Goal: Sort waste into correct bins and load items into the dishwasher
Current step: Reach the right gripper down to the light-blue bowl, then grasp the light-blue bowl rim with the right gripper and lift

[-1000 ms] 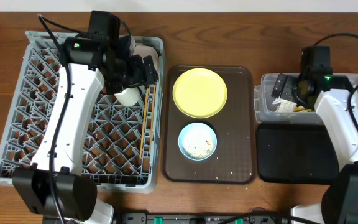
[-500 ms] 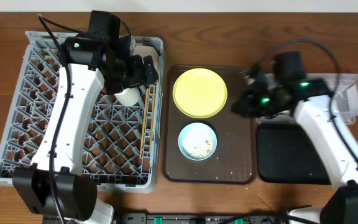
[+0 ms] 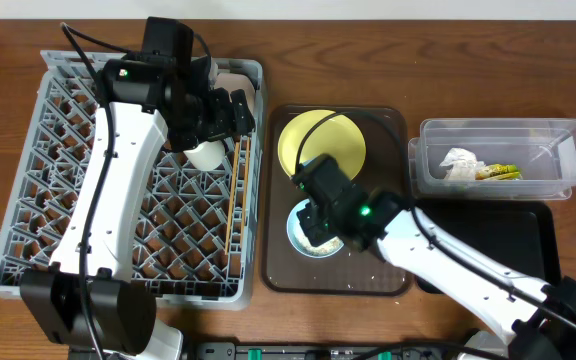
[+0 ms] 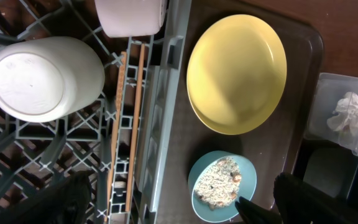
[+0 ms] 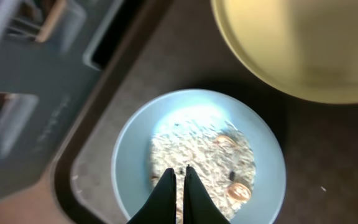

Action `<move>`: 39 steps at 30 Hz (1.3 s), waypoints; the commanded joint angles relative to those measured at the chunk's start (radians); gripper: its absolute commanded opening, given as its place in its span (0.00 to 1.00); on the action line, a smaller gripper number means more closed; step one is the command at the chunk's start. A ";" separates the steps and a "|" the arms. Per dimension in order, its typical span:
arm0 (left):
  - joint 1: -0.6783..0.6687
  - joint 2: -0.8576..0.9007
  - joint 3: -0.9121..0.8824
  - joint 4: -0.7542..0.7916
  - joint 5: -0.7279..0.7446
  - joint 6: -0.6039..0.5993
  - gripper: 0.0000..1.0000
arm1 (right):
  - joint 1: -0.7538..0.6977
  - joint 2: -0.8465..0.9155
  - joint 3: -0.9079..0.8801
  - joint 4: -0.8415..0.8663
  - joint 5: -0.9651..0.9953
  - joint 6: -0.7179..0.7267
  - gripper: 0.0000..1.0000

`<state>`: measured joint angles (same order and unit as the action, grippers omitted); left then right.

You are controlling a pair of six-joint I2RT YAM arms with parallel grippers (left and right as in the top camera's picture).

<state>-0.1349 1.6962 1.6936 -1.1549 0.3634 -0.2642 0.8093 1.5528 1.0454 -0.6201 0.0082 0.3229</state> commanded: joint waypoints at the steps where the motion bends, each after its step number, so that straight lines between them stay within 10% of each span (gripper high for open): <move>1: 0.000 0.005 0.003 -0.004 -0.003 0.009 0.95 | 0.037 -0.008 -0.040 0.028 0.171 0.117 0.03; 27: 0.000 0.005 0.003 -0.004 -0.003 0.009 0.95 | -0.185 -0.008 -0.170 0.020 0.292 0.249 0.02; 39: 0.000 0.005 0.003 -0.004 -0.003 0.009 0.95 | -0.206 -0.017 0.005 -0.079 -0.183 -0.029 0.44</move>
<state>-0.1349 1.6962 1.6936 -1.1553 0.3634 -0.2646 0.5831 1.5528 1.0115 -0.6876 -0.0669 0.3653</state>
